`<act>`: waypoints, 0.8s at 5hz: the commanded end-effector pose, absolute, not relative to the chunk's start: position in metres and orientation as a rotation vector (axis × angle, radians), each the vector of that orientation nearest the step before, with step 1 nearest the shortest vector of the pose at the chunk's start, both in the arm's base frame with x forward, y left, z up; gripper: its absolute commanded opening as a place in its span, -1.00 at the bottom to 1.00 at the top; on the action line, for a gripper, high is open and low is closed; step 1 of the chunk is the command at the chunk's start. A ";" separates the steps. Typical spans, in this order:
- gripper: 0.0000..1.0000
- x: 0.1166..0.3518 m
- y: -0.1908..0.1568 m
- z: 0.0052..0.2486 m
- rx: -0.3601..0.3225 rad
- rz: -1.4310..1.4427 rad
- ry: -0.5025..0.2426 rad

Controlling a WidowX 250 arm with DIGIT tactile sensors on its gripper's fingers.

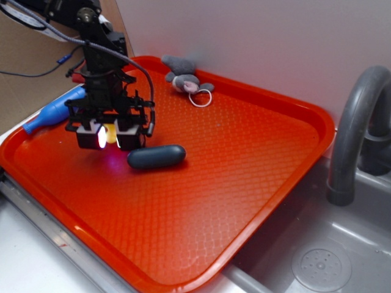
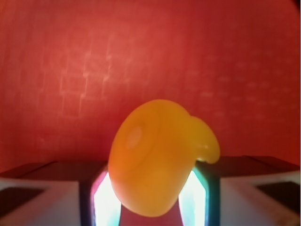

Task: Grab the yellow duck.

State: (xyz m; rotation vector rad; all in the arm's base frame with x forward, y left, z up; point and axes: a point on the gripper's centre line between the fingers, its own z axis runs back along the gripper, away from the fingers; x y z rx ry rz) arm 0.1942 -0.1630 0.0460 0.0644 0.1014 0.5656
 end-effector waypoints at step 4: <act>-1.00 0.174 -0.133 0.228 -0.219 0.005 -0.388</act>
